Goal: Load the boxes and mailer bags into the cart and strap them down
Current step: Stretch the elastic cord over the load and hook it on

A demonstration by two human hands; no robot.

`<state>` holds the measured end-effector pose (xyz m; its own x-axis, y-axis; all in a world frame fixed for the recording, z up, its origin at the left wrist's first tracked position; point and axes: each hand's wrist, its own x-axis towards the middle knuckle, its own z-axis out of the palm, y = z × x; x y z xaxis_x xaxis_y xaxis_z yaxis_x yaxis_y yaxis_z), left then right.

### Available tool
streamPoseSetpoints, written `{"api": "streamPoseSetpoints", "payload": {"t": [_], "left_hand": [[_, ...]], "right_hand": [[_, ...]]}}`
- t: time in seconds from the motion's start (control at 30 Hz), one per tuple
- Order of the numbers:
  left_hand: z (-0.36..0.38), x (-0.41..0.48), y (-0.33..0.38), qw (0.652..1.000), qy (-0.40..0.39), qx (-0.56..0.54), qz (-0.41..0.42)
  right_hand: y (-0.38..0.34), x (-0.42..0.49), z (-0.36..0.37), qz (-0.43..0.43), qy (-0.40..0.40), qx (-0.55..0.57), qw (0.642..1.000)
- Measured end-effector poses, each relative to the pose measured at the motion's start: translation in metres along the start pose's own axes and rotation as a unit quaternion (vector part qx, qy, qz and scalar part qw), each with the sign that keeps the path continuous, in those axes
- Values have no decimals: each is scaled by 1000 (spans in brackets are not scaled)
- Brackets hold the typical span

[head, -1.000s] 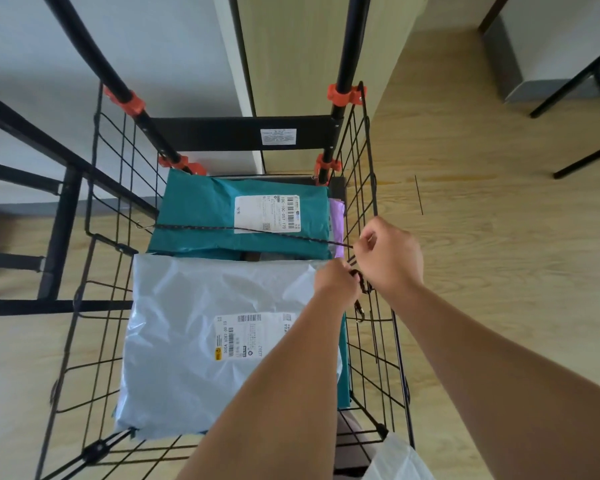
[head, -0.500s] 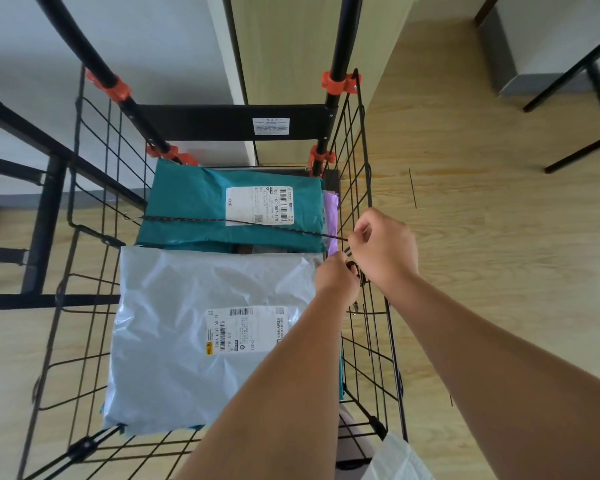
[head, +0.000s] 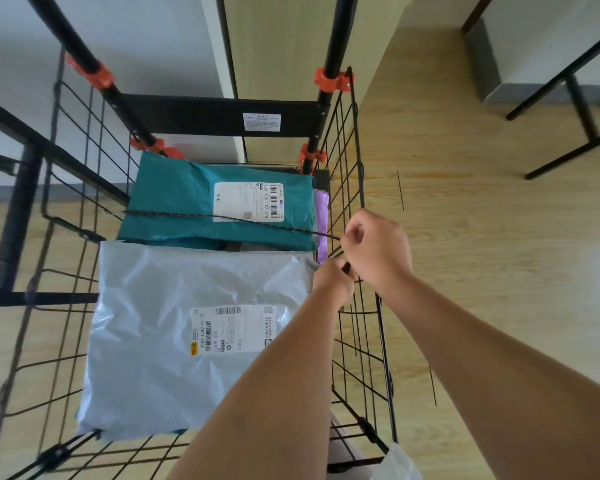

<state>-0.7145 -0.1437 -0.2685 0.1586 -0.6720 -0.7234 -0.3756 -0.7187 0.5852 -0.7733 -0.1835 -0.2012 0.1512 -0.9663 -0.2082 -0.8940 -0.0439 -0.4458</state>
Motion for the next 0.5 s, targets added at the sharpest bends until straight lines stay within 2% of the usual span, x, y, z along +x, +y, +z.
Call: {"api": "streamPoseSetpoints", "payload": {"t": [0.13, 0.27, 0.37, 0.43, 0.5], "left_hand": [[-5, -2, 7, 1000, 7, 10, 5], [-11, 0, 10, 996, 50, 58, 34], [-15, -1, 9, 992, 83, 81, 55], [-13, 0, 9, 990, 84, 84, 75], [-9, 4, 7, 991, 87, 68, 72]], "right_hand": [[0, 1, -2, 12, -7, 10, 1000], [3, -4, -8, 14, -16, 17, 1000], [22, -18, -8, -2, 41, -9, 999], [37, -26, -5, 27, 58, 3, 998], [48, -24, 2, 97, 25, 38, 994]]}}
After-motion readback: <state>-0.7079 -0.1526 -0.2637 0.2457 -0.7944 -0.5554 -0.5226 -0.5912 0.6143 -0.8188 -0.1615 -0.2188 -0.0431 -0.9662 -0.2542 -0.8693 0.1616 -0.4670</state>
